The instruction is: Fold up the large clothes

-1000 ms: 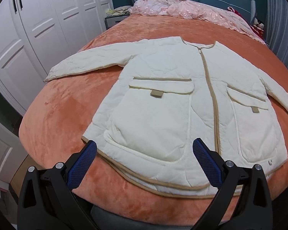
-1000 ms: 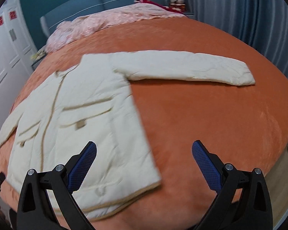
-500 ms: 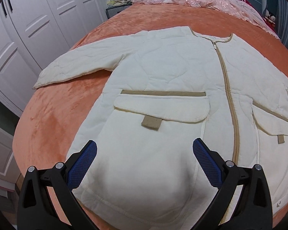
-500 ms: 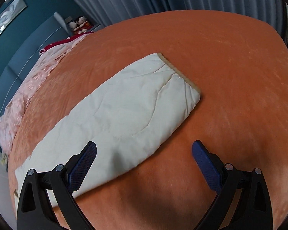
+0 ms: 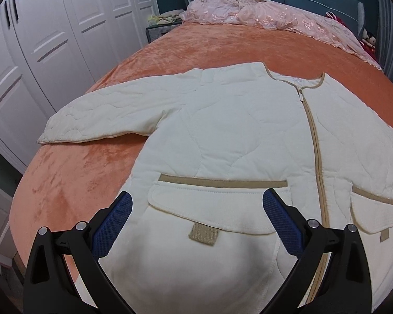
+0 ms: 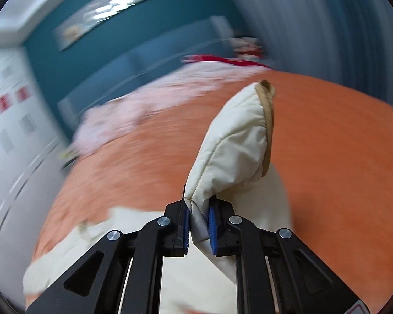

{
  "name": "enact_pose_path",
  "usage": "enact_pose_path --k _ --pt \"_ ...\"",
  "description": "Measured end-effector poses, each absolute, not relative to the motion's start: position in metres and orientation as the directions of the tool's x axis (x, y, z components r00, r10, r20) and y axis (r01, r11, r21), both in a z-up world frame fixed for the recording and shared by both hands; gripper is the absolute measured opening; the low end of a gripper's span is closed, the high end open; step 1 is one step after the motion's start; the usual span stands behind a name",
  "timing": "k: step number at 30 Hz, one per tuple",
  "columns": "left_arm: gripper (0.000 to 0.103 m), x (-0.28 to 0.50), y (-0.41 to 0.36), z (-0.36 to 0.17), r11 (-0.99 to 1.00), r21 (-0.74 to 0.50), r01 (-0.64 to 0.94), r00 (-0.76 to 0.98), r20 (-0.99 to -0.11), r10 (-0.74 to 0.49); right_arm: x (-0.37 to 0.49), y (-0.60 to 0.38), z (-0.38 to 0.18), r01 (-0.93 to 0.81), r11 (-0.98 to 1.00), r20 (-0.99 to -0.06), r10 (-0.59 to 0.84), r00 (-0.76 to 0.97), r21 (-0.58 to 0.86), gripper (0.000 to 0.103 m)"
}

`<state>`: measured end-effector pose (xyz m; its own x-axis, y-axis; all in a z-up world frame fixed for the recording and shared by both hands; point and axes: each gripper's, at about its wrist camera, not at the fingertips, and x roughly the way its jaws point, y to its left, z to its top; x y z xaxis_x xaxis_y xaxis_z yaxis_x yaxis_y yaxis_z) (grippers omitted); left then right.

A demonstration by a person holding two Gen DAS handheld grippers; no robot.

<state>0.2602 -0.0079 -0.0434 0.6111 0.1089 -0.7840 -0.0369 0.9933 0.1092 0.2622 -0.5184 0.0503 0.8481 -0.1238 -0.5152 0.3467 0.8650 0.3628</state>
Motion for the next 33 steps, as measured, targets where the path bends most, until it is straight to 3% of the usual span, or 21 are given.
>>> enact_pose_path --k 2,5,9,12,19,24,26,28,29,30,31,32,33 --pt "0.098 0.263 0.000 -0.042 0.995 0.089 -0.053 0.608 -0.787 0.103 0.292 -0.442 0.064 0.159 0.929 -0.495 0.029 0.868 0.334 0.013" --pt "0.098 0.265 0.016 -0.040 0.995 0.051 -0.085 0.603 -0.792 0.092 0.320 -0.331 0.059 -0.084 0.948 -0.501 0.237 0.832 0.308 0.022" --pt "0.098 0.271 0.035 -0.032 0.995 -0.025 -0.097 0.614 -0.789 0.040 0.309 -0.245 0.043 -0.208 0.951 -0.500 0.297 0.813 0.227 0.058" --pt "0.098 0.284 0.041 -0.031 0.992 -0.089 -0.085 0.611 -0.791 -0.019 0.290 -0.247 0.028 -0.165 0.947 -0.501 0.288 0.816 0.275 0.066" --pt "0.098 0.336 0.024 -0.068 0.947 -0.311 -0.081 0.528 -0.819 -0.224 0.241 -0.319 -0.031 0.198 0.908 -0.648 0.101 0.755 0.371 0.068" --pt "0.097 0.370 -0.008 -0.102 0.940 -0.330 -0.090 0.471 -0.845 -0.252 0.222 -0.389 -0.072 0.382 0.770 -0.683 0.095 0.724 0.512 0.068" --pt "0.087 0.376 -0.017 -0.103 0.949 -0.302 -0.086 0.484 -0.846 -0.225 0.223 -0.404 -0.085 0.414 0.717 -0.683 0.116 0.721 0.560 0.068" --pt "0.047 0.381 -0.024 -0.098 0.950 -0.307 -0.048 0.475 -0.844 -0.249 0.230 -0.413 -0.095 0.429 0.663 -0.666 0.145 0.732 0.614 0.069" --pt "0.038 0.384 -0.023 -0.095 0.950 -0.308 -0.048 0.474 -0.845 -0.250 0.233 -0.418 -0.099 0.430 0.634 -0.652 0.157 0.742 0.643 0.069" --pt "0.018 0.386 -0.022 -0.090 0.948 -0.314 -0.044 0.480 -0.839 -0.256 0.238 -0.421 -0.101 0.434 0.612 -0.641 0.161 0.750 0.661 0.068" --pt "0.011 0.387 -0.018 -0.084 0.947 -0.320 -0.037 0.492 -0.830 -0.262 0.243 -0.422 -0.101 0.430 0.600 -0.629 0.162 0.760 0.674 0.066" --pt "0.008 0.388 -0.014 -0.077 0.947 -0.320 -0.030 0.510 -0.820 -0.260 0.251 -0.422 -0.098 0.421 0.599 -0.619 0.164 0.768 0.681 0.051" --pt "0.007 0.387 -0.008 -0.066 0.950 -0.311 -0.027 0.537 -0.806 -0.249 0.258 -0.420 -0.094 0.419 0.610 -0.623 0.161 0.766 0.673 0.028"
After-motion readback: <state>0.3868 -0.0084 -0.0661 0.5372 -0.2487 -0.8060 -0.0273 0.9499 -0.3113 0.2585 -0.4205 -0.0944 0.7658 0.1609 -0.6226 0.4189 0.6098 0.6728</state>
